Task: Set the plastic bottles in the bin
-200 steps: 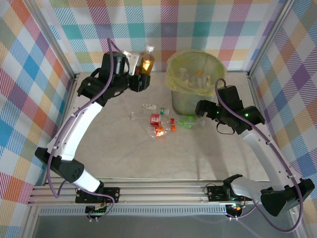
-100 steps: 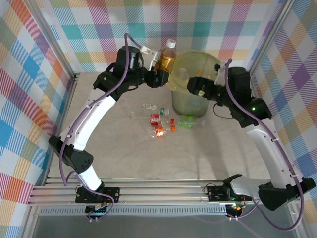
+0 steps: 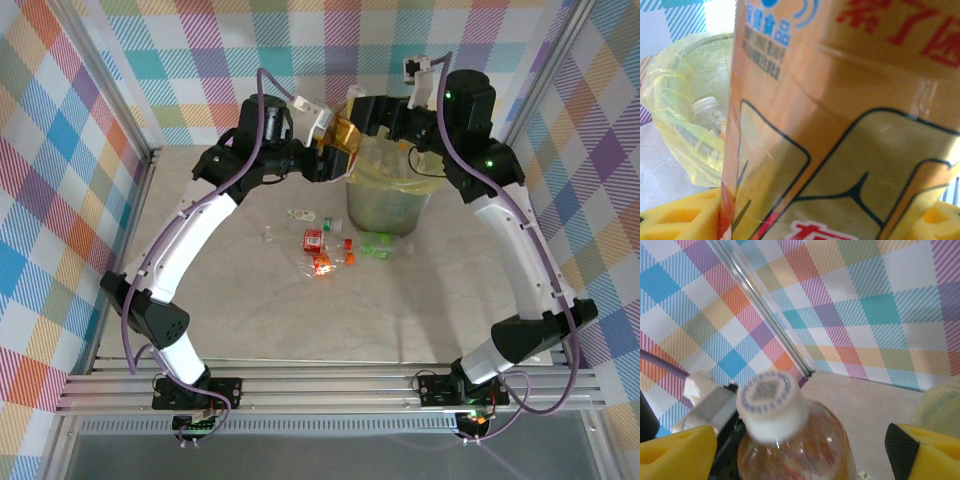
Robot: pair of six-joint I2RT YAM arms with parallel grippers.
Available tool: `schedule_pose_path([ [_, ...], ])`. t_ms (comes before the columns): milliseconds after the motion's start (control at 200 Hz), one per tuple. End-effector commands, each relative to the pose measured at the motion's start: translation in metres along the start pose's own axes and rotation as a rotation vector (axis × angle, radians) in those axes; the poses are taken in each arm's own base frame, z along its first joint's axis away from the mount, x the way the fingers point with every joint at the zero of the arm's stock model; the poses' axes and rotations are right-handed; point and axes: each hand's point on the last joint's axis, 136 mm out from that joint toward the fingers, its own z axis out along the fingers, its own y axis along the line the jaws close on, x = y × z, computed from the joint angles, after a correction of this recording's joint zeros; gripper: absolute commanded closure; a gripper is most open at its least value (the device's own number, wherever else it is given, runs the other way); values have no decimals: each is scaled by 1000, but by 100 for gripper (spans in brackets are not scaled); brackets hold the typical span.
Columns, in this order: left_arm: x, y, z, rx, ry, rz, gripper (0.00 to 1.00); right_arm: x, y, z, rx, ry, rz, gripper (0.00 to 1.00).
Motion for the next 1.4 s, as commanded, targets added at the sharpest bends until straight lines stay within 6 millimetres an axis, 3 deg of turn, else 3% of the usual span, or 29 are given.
schedule_pose_path([
  [0, 6, -10, 5, 48, 20, 24, 61, -15, 12, 4, -64, -21, -50, 15],
  [400, 8, -9, 4, 37, 26, 38, 59, -10, -4, 30, -52, 34, -10, 45],
  [560, 8, 1, 5, -17, 25, 29, 54, -10, -12, 33, -34, 32, 10, 79],
  [620, 8, 4, 5, -34, 24, 25, 48, -12, -17, 33, -24, 27, 21, 85],
  [720, 9, 7, 3, -56, 23, 21, 27, -17, -26, 33, -8, 14, 45, 92],
  [815, 10, 11, -2, -91, 15, 23, 0, -26, -36, 32, 20, -8, 56, 94],
  [995, 9, 18, -21, -168, -39, 18, 0, -56, -62, 25, 102, -83, 77, 96],
  [1150, 15, 28, -43, -257, -88, 2, 0, -75, -102, 20, 251, -156, 79, 96],
  [1395, 35, 45, -77, -408, -134, -39, 0, -73, -161, 18, 458, -183, 90, 96],
])
